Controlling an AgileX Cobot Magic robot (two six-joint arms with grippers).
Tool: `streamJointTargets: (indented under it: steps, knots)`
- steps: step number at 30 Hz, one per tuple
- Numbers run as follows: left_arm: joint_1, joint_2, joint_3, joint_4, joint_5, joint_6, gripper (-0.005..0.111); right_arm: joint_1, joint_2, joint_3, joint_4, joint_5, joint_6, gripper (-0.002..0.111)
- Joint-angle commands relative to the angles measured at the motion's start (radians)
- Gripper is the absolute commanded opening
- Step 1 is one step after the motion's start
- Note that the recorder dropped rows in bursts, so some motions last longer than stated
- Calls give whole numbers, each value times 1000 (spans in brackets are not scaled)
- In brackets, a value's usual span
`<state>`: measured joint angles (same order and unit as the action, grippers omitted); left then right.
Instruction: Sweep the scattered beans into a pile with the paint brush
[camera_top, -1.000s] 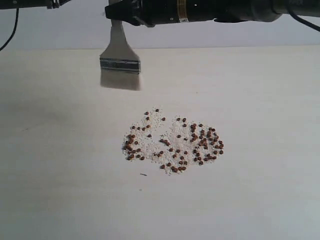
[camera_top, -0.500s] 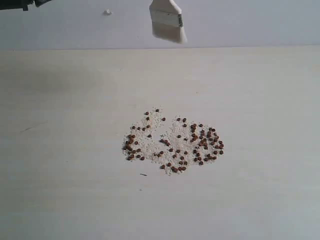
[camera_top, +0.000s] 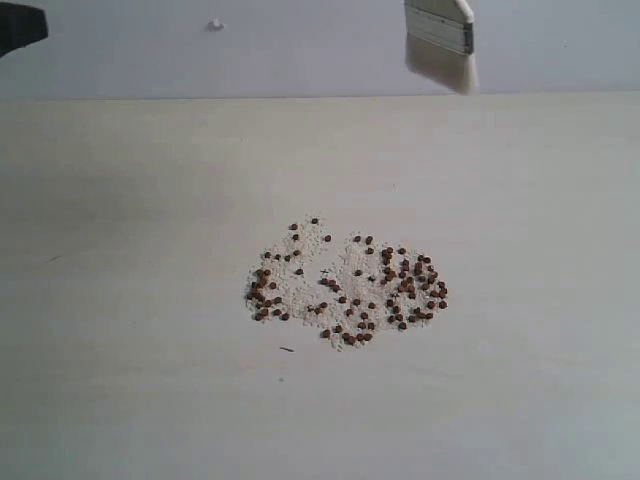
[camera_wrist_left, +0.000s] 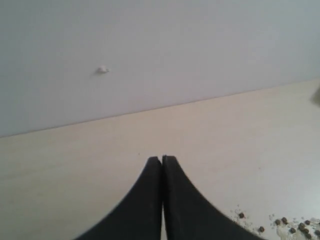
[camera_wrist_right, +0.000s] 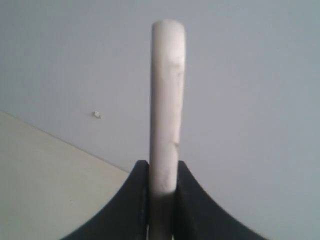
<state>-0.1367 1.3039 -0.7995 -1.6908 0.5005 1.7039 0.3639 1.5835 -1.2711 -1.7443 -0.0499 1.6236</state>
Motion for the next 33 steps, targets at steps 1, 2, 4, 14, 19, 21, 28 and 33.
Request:
streamJointTargets:
  steps: [1, 2, 4, 14, 19, 21, 28, 33]
  knots:
    - [-26, -300, 206, -54, -115, 50, 0, -5, -128, 125, 0, 29, 0, 0]
    - [-26, -374, 245, -54, -127, 50, 0, -5, -155, 156, 1, 29, 0, 0]
    - [-26, -506, 307, -54, -155, 50, 0, -3, -207, 218, 26, 26, 0, 0]
    - [-24, -1150, 565, -54, -297, -65, 0, -3, -354, 429, 41, -33, 0, 0]
    - [-24, -1304, 676, -54, -296, -108, 0, -3, -402, 464, 38, -73, -75, 0]
    - [-24, -1302, 702, -54, -292, -121, 0, -3, -422, 478, 38, -84, -117, 0]
    - [-24, -1291, 791, -54, -270, -138, 0, -3, -446, 495, 90, -28, -157, 0]
    - [-24, -1291, 799, -54, -270, -138, 0, -3, -446, 495, 226, 3, -157, 0]
